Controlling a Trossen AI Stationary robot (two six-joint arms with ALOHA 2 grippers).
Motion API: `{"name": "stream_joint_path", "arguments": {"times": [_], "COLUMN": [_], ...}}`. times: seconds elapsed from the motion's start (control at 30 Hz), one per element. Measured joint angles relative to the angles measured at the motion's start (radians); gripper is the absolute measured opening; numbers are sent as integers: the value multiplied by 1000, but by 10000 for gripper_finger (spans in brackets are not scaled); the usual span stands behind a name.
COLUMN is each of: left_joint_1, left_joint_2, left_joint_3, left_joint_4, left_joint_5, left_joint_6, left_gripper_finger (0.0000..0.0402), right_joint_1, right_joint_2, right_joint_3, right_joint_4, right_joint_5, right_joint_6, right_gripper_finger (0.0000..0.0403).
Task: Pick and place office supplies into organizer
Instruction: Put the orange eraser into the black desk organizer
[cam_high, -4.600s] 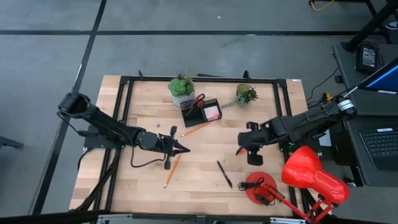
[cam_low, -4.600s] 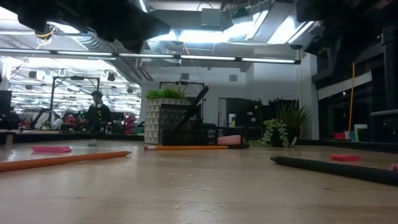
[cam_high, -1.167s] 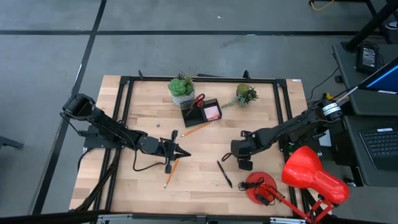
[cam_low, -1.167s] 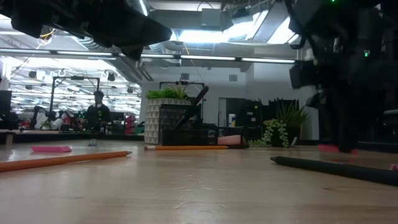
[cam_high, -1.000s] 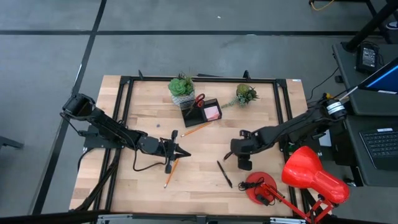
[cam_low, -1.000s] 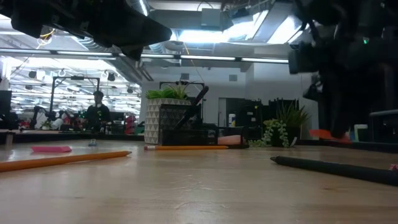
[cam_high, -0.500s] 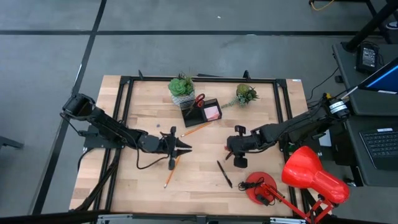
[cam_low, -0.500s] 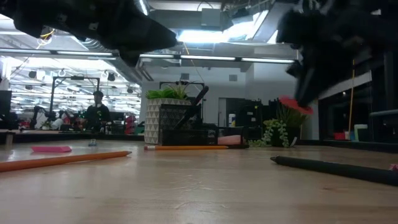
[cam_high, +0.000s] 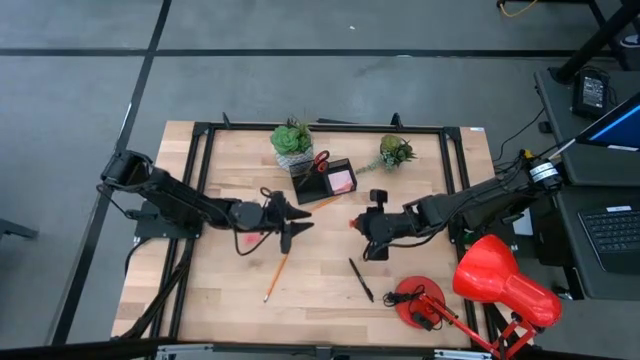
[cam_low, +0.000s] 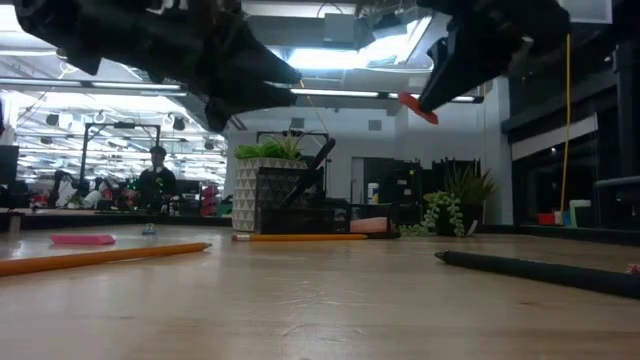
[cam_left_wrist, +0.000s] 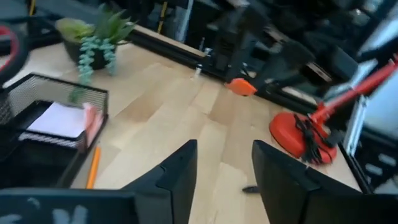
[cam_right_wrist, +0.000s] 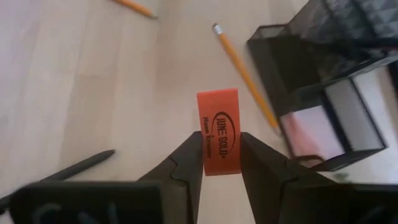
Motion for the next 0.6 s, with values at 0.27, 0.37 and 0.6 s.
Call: {"name": "stream_joint_path", "arguments": {"times": [0.27, 0.37, 0.6], "left_joint_1": [97, 130, 192], "left_joint_2": [0, 0, 0], "left_joint_3": [80, 107, 122], "left_joint_4": [-6, -28, -53], "left_joint_5": [64, 93, 110], "left_joint_6": [-75, -75, -117], "left_gripper_finger": [161, 160, 160], "right_joint_1": [-36, -60, -115], "right_joint_2": [0, 0, 0], "right_joint_3": [17, 17, 17], "right_joint_4": [-3, -6, 29], "right_joint_5": [37, 50, 75], "right_joint_6": [-32, -51, -136], "right_gripper_finger": [100, 100, 100]}}
